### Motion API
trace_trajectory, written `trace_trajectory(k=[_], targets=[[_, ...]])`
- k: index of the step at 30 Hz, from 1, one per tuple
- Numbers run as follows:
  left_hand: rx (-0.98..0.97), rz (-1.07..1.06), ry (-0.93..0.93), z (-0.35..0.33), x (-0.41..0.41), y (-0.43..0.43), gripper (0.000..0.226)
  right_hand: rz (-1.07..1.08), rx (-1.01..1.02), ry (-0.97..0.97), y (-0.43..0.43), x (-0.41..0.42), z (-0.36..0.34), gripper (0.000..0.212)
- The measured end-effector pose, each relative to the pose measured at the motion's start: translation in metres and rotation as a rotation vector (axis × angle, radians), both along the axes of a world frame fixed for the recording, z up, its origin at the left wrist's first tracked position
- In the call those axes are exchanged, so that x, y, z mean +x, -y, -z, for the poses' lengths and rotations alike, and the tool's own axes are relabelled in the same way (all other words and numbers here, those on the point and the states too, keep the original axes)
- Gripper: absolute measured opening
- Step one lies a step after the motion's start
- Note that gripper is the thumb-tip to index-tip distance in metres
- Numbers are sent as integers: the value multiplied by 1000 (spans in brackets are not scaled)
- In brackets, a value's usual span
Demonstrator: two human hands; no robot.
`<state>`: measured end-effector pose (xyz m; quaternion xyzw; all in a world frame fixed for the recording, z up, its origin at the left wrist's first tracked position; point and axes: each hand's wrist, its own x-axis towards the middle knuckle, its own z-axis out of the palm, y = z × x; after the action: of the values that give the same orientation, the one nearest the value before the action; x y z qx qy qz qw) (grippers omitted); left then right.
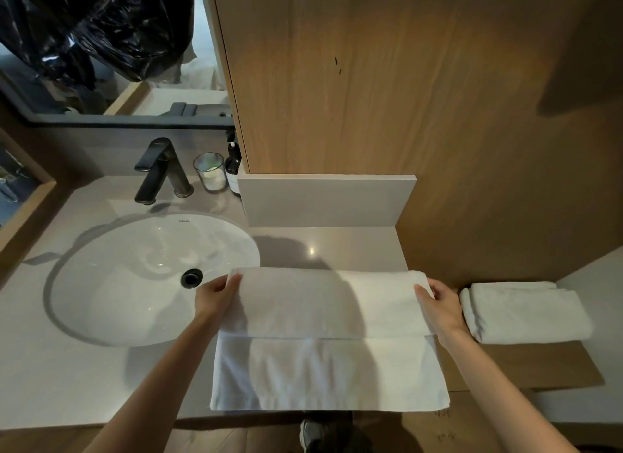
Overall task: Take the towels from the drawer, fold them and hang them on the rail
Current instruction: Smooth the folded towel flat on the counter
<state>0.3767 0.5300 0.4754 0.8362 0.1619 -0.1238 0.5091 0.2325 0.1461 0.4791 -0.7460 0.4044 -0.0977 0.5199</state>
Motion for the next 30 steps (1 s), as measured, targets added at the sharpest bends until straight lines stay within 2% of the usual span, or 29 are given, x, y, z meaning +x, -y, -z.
trace_trajectory(k=[3, 7, 12, 17, 21, 25, 30], targets=[[-13, -21, 10, 2, -2, -3, 41, 32, 19, 37, -3, -4, 6, 11], [-70, -103, 2, 1, -6, 2, 22, 68, -51, 8, -1, -3, 16, 13], [-62, -153, 30, 3, -9, 4, 30, 129, -121, 5, -6, -2, 16, 14], [-40, -141, 74, -3, -7, 10, 19, 97, -198, -21, -10, -2, 9, 9], [-34, -152, 81, -10, 3, 8, 33, 148, -142, -25, -6, 2, 6, 18], [-89, -226, -27, -10, 12, 10, 40, 209, -35, -53, 1, 10, 12, 22], [-34, -170, -48, -8, 12, 12, 32, 213, -28, -105, -3, 12, 6, 25]])
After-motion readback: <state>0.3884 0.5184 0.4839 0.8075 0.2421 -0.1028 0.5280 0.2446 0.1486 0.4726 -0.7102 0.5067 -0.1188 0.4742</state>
